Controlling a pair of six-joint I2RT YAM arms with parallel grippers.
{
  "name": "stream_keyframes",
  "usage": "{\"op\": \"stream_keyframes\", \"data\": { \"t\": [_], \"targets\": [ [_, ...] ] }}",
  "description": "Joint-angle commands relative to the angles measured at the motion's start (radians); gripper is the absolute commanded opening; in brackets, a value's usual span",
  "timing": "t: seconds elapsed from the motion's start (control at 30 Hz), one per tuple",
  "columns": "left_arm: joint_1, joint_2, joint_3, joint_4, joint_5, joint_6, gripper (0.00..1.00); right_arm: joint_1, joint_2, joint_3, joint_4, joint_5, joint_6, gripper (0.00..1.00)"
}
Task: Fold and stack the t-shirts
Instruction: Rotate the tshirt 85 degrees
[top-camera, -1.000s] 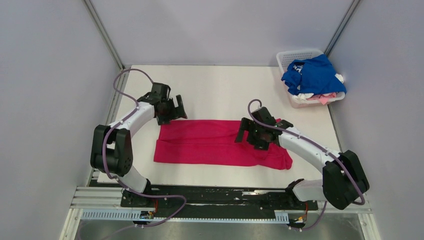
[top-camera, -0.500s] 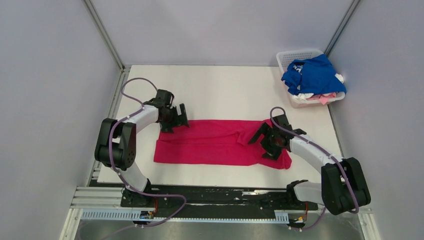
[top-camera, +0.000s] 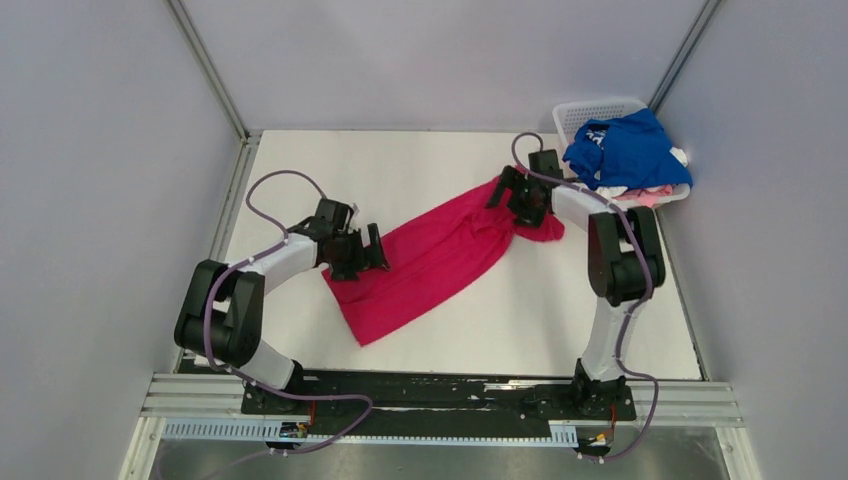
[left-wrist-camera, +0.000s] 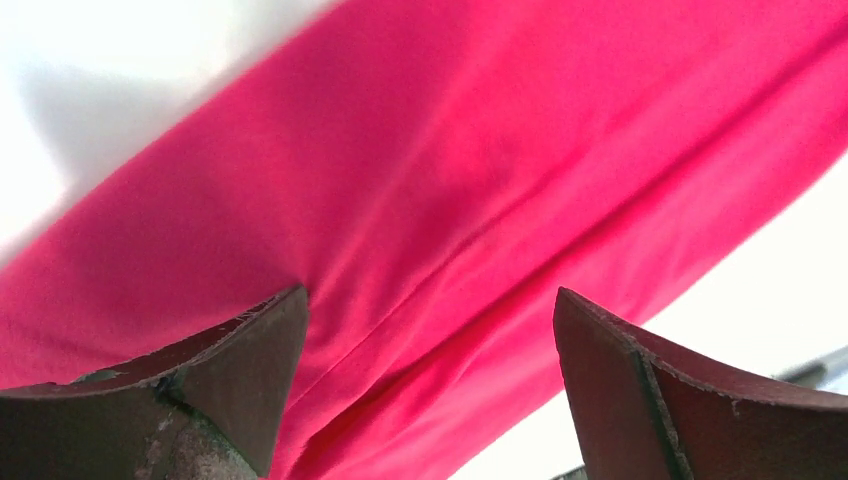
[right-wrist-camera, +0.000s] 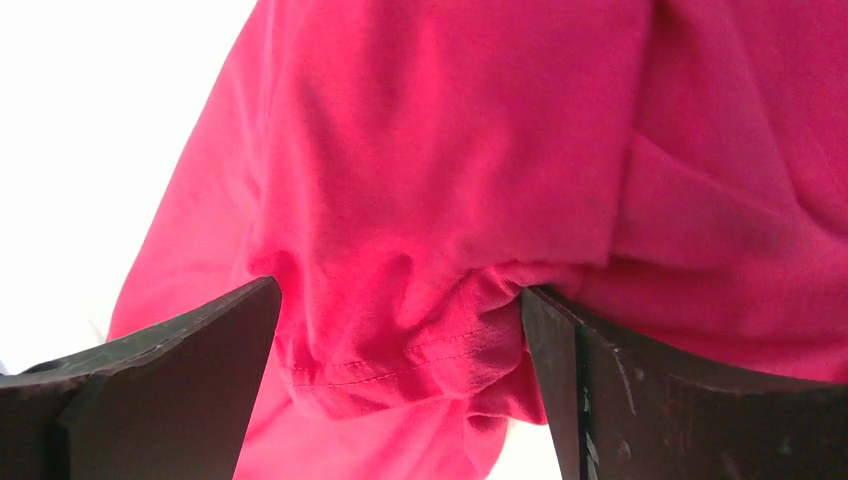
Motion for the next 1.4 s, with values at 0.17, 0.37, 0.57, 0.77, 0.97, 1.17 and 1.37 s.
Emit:
{"op": "stream_keyframes", "data": {
  "t": [0.17, 0.37, 0.57, 0.77, 0.97, 1.17, 1.37],
  "targets": [
    [-0.237, -0.040, -0.122, 0.035, 0.188, -0.096, 1.00, -0.001, 0.440, 0.590, 0.049, -0.168, -0.389, 1.00],
    [-0.343, -0.006, -0.133, 0.172, 0.272, -0.156, 1.00, 0.028, 0.658, 0.876, 0.044, -0.245, -0.425, 1.00],
    [-0.373, -0.046, -0.120, 0.167, 0.266, -0.152, 1.00, 0.047, 0.664, 1.012, 0.009, -0.158, -0.512, 1.00],
    [-0.374, -0.123, -0.004, -0.003, 0.137, -0.060, 1.00, 0.057, 0.422, 0.855, 0.008, -0.022, -0.566, 1.00],
    [-0.372, -0.220, 0.061, -0.167, -0.014, -0.022, 1.00, 0.074, 0.055, 0.420, 0.015, 0.040, -0.427, 1.00],
    [-0.372, -0.314, 0.002, -0.308, -0.148, -0.052, 1.00, 0.201, -0.310, -0.075, 0.011, 0.044, -0.218, 1.00],
    [-0.371, -0.427, -0.139, -0.320, -0.186, -0.101, 0.98, 0.441, -0.551, -0.344, -0.025, 0.052, -0.118, 1.00]
  ]
}}
